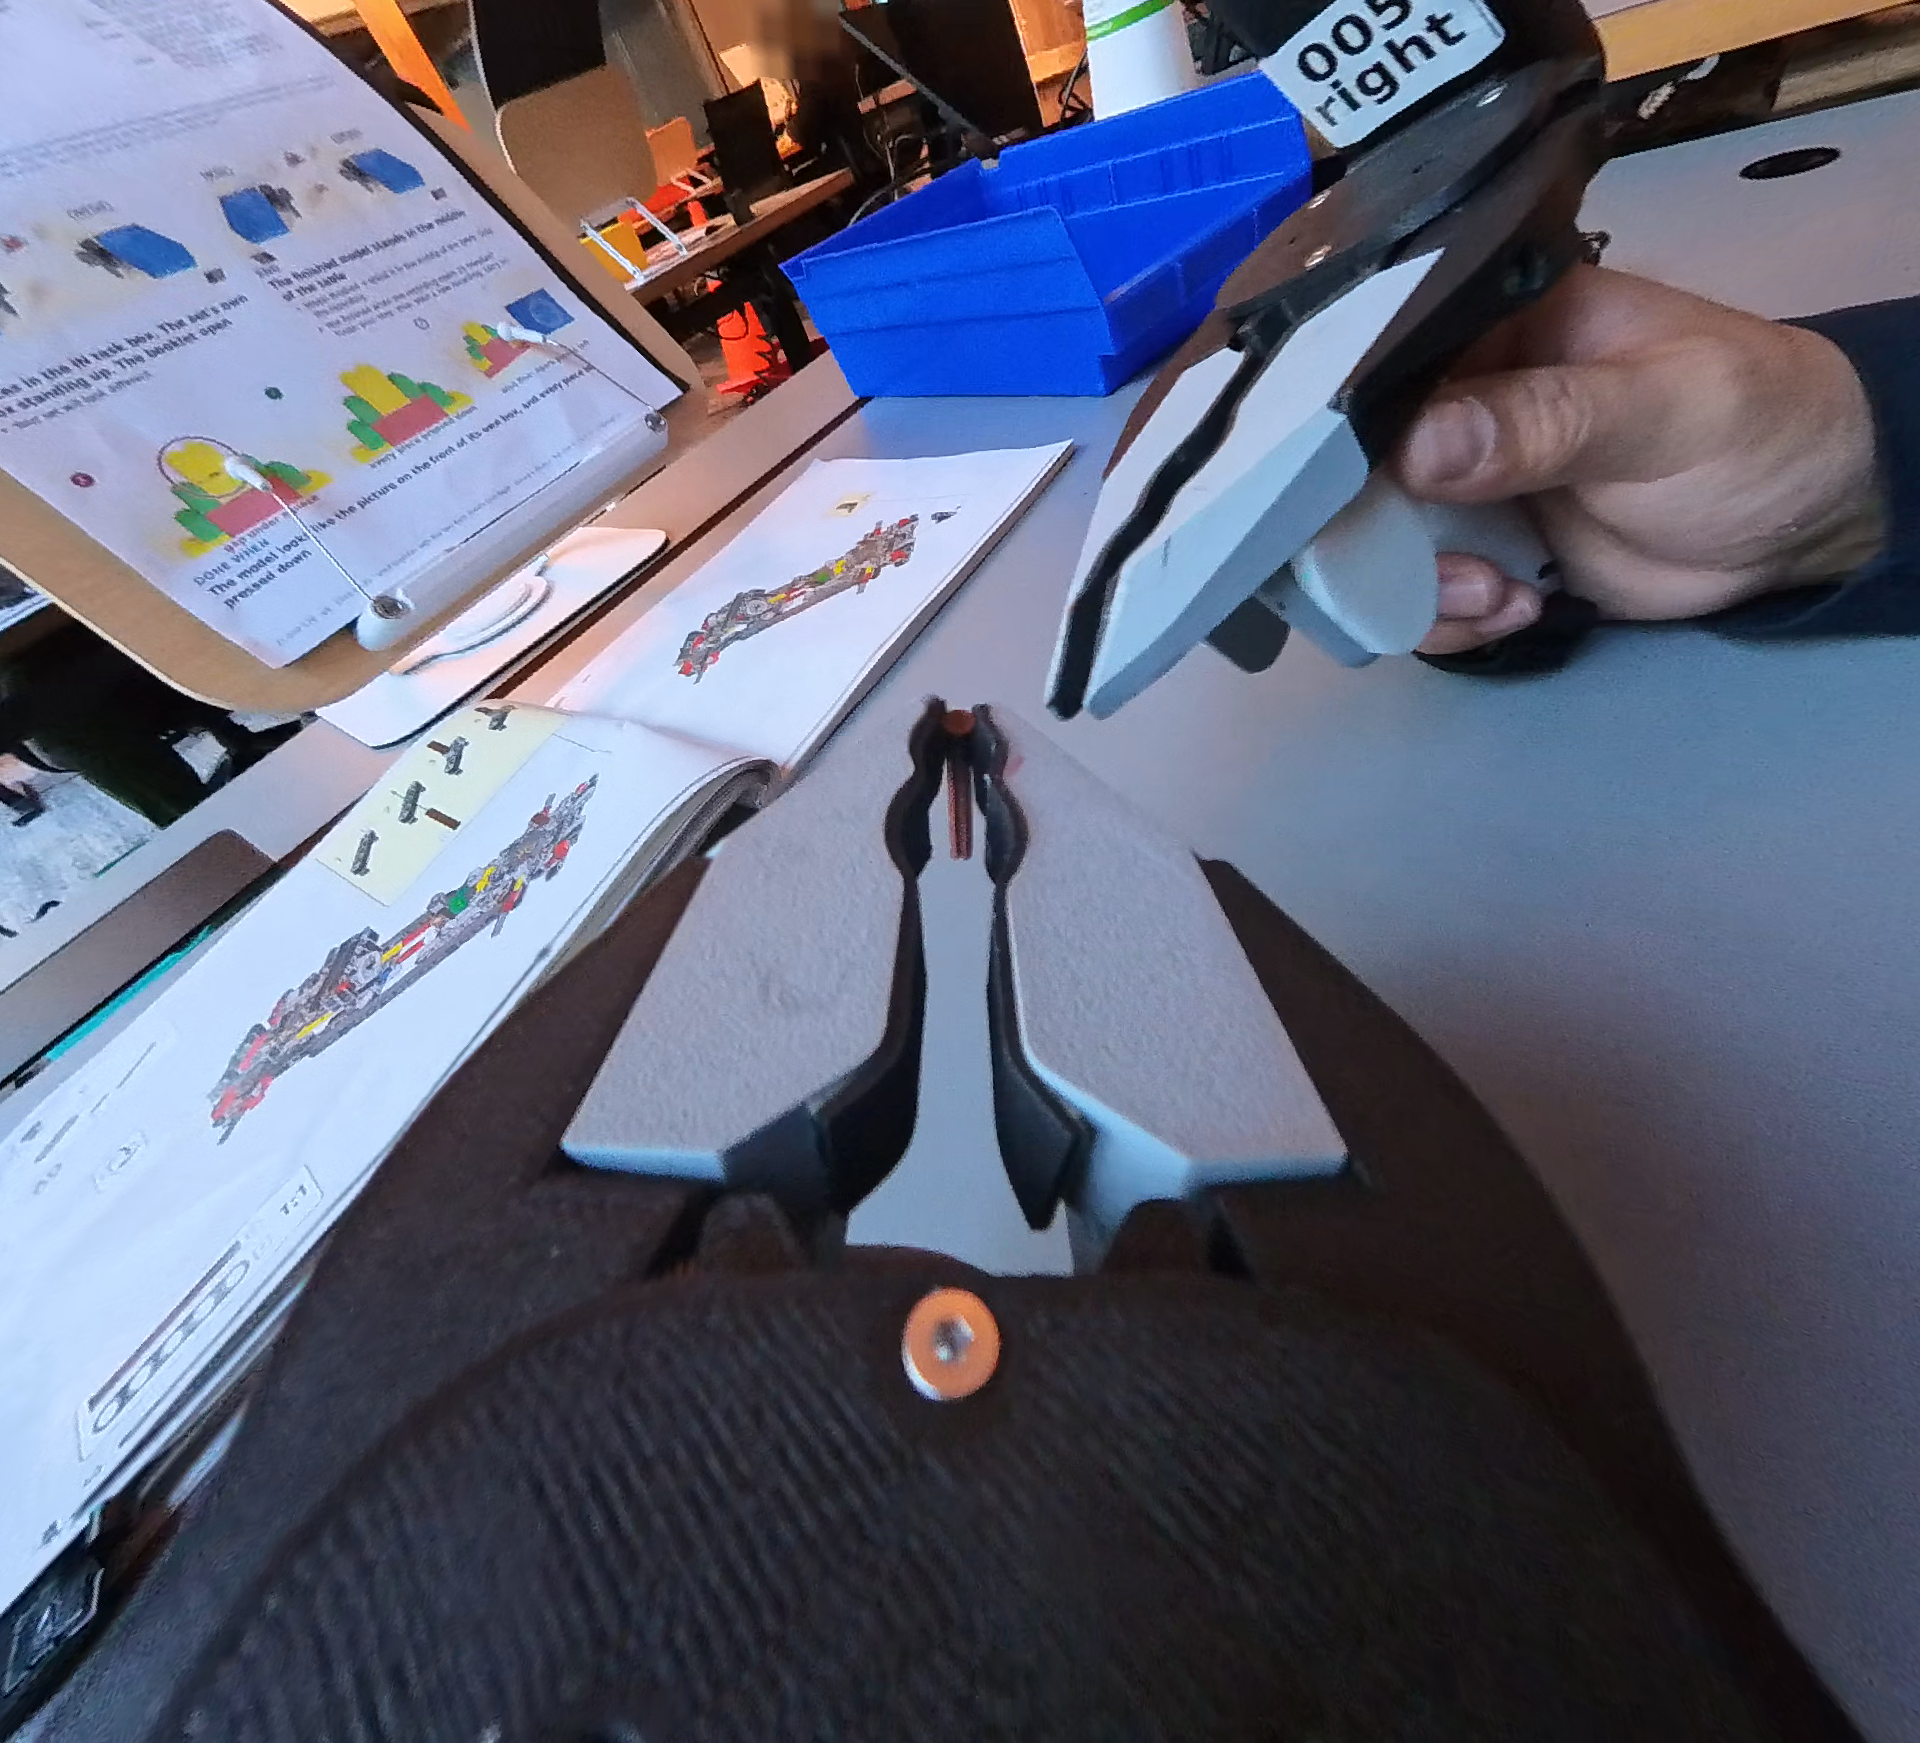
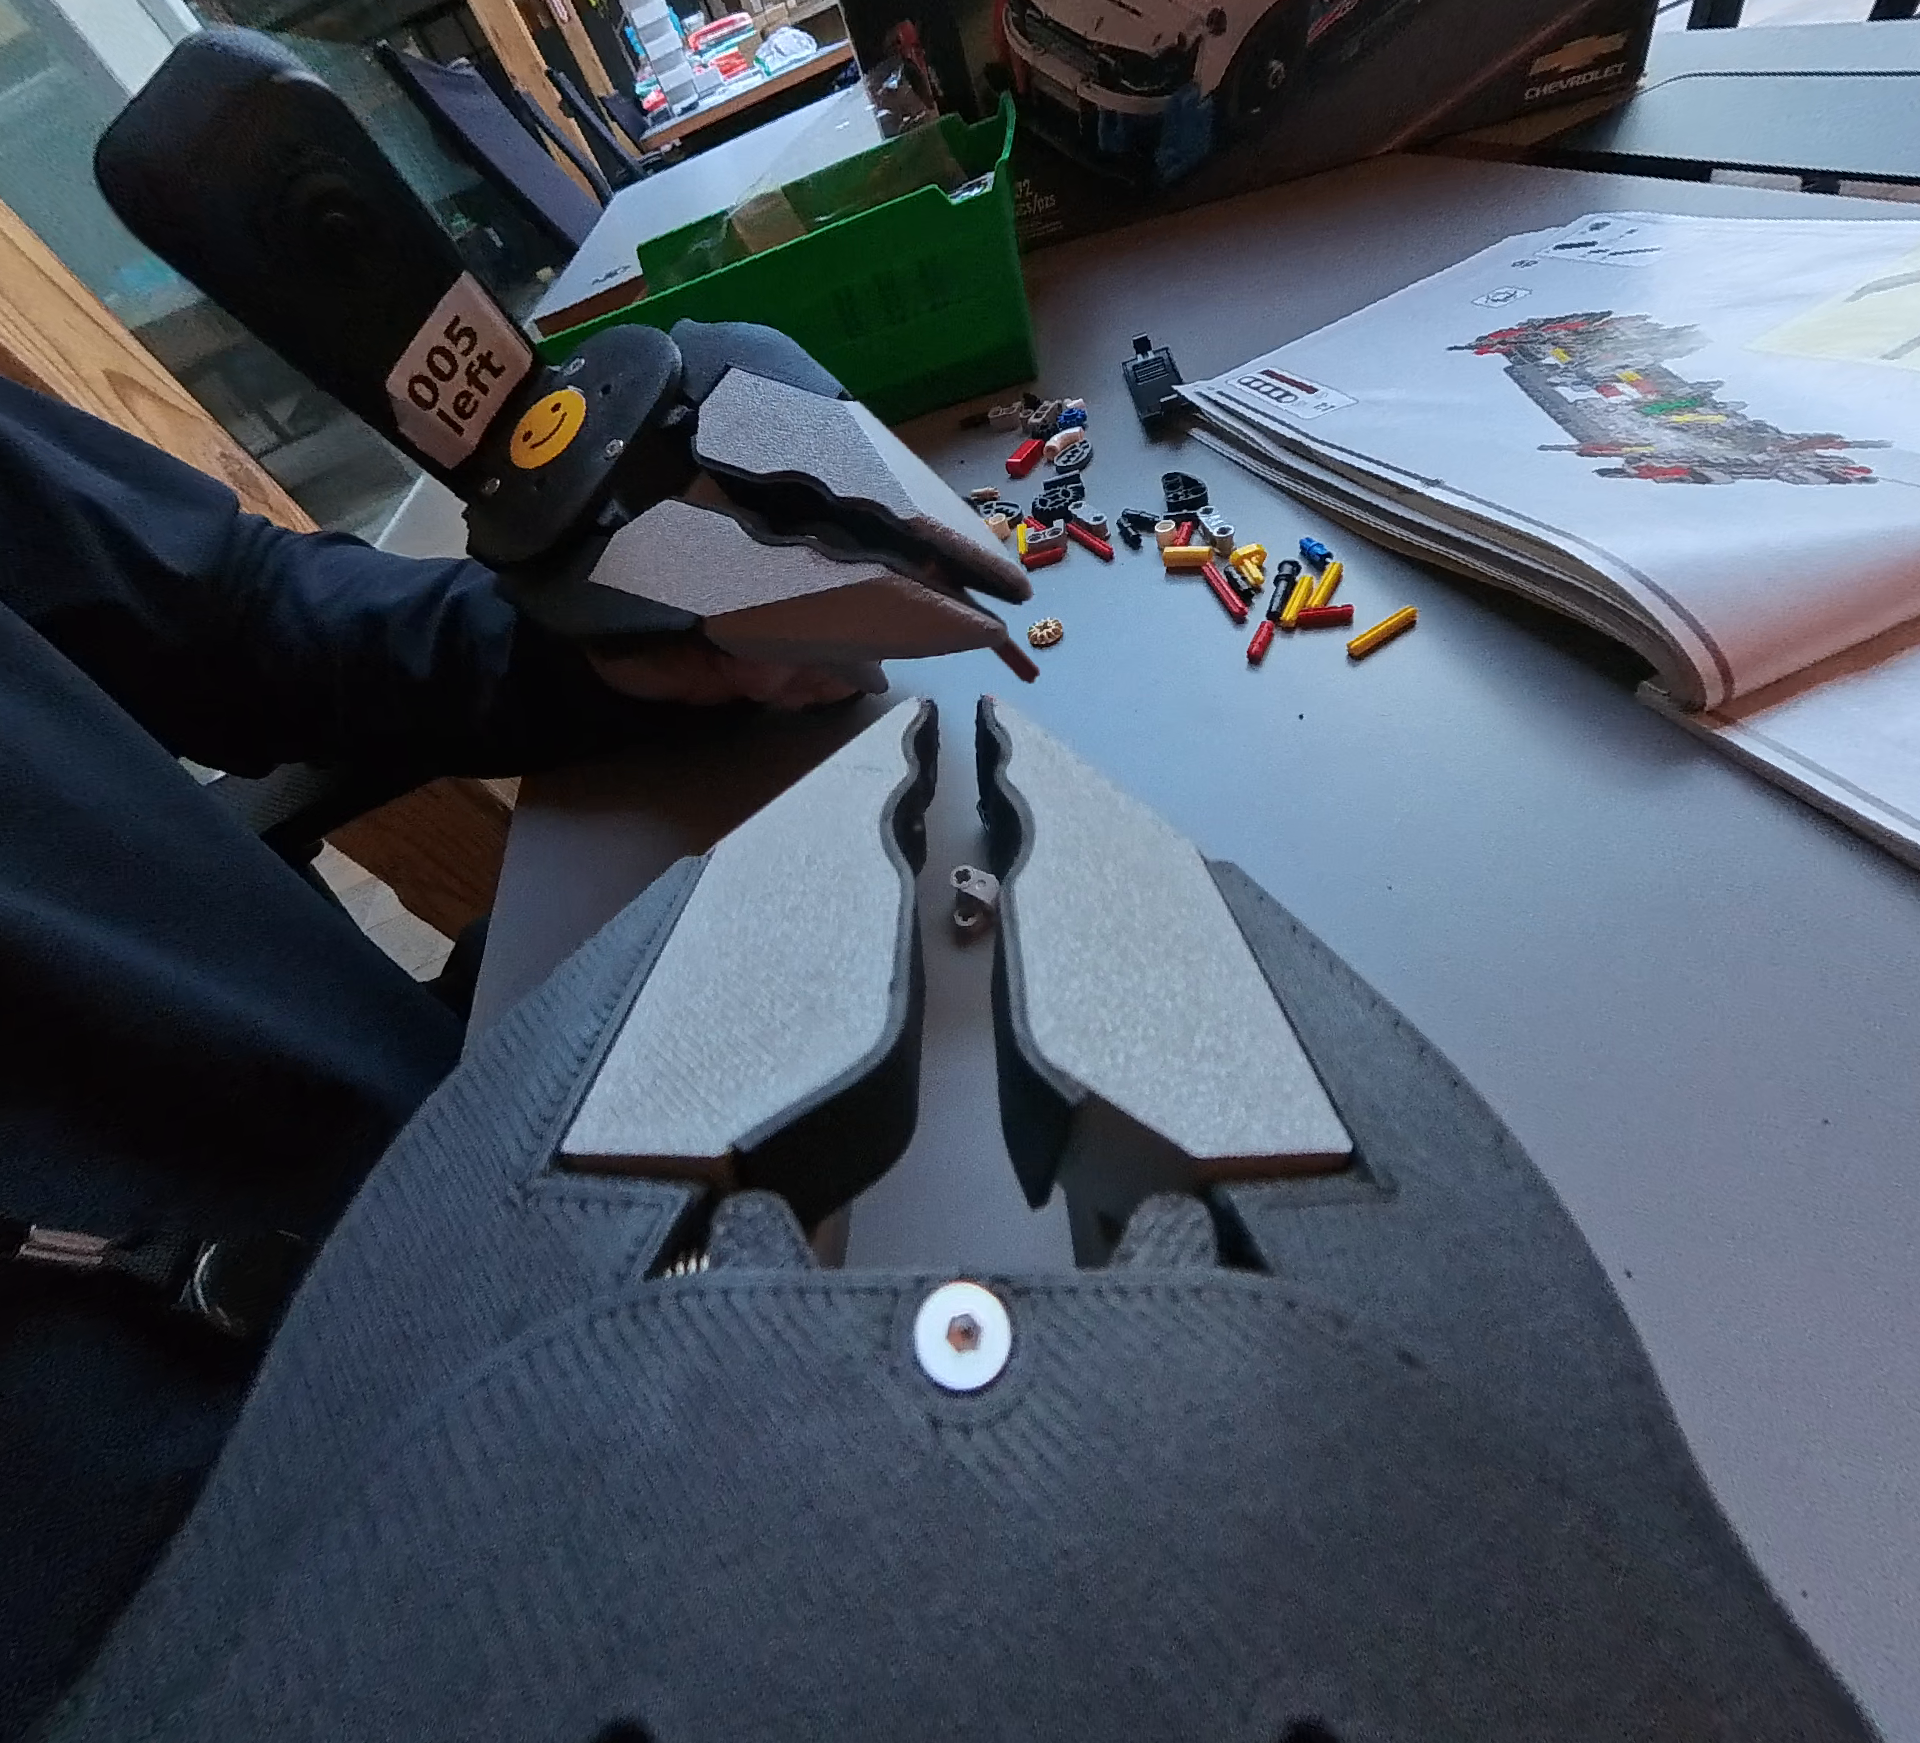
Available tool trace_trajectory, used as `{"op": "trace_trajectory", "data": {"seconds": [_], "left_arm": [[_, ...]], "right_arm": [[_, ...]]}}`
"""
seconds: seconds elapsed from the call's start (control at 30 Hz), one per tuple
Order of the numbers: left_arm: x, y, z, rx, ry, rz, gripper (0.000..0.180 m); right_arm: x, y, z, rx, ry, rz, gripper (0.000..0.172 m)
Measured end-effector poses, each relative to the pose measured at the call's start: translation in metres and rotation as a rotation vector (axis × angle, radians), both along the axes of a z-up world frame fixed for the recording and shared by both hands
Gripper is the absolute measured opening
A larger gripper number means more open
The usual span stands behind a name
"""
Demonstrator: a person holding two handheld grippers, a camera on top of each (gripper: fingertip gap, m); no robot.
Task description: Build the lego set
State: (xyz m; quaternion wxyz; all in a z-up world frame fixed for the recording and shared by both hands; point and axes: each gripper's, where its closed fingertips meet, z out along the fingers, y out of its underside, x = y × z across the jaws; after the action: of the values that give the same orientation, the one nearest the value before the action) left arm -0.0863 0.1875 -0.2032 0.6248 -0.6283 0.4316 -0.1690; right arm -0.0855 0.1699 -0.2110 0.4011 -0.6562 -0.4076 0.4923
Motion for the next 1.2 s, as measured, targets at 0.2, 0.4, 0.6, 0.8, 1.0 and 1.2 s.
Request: {"op": "trace_trajectory", "data": {"seconds": [0.2,0.4,0.6,0.8,1.0,1.2], "left_arm": [[-0.004,0.005,0.001,-0.050,-0.039,0.005,0.003],[0.005,-0.002,-0.008,0.036,0.089,0.003,0.002],[0.008,-0.003,-0.019,0.107,0.207,0.024,0.002],[0.006,0.003,-0.030,0.164,0.345,0.100,0.002],[0.005,0.008,-0.036,0.210,0.458,0.173,0.002],[0.002,0.011,-0.043,0.217,0.518,0.198,0.002]], "right_arm": [[0.001,0.001,0.001,0.016,-0.003,-0.011,0.005],[0.002,0.002,0.009,0.009,0.044,-0.020,0.010],[-0.002,-0.001,0.005,0.001,0.024,0.001,0.011],[-0.007,0.000,-0.008,0.018,-0.062,-0.028,0.007],[-0.009,0.007,-0.015,0.021,-0.111,-0.095,0.002],[-0.011,0.010,-0.022,0.031,-0.168,-0.139,0.002]]}}
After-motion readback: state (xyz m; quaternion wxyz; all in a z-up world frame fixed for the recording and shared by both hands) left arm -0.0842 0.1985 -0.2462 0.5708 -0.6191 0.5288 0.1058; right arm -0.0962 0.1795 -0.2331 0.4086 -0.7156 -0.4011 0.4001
